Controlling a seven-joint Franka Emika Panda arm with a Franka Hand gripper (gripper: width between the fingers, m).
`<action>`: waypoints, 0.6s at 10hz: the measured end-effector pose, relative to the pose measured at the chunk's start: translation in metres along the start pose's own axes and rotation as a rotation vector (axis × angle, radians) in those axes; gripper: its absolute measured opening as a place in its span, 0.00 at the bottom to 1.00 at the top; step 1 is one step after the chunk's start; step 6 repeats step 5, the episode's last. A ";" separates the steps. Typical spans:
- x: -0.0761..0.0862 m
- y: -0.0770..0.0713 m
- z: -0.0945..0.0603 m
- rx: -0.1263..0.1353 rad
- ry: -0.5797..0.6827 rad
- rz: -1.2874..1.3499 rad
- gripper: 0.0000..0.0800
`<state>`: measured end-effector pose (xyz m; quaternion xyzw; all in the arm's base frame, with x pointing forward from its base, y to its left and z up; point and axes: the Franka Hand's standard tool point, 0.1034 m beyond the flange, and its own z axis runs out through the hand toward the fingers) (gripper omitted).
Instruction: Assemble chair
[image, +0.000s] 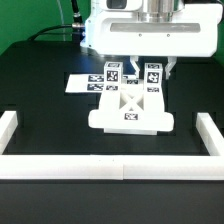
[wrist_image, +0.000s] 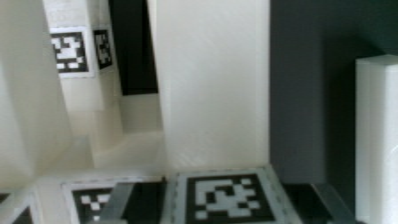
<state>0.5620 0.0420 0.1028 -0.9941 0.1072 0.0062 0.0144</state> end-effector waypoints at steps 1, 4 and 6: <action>0.000 0.000 0.000 0.000 0.000 0.001 0.36; 0.000 0.000 0.000 0.000 0.000 0.001 0.68; 0.000 0.000 0.000 0.000 0.000 0.001 0.68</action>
Offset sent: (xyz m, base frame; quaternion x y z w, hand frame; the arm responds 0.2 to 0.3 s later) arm 0.0000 0.0000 0.0000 0.0000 0.0000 0.0000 1.0000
